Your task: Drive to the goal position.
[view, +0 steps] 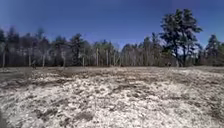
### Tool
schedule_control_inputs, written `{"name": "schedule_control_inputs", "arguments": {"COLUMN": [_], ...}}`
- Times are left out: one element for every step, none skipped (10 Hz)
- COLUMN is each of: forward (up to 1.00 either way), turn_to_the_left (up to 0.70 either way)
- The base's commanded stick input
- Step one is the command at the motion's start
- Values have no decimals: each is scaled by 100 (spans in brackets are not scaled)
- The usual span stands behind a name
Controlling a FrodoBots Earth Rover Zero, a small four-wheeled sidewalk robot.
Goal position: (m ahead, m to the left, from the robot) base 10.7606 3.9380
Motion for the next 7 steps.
{"name": "schedule_control_inputs", "arguments": {"forward": [70, 70, 70, 70, 70, 70, 70], "turn_to_the_left": [0, 0, 0, 0, 0, 0, 0]}}
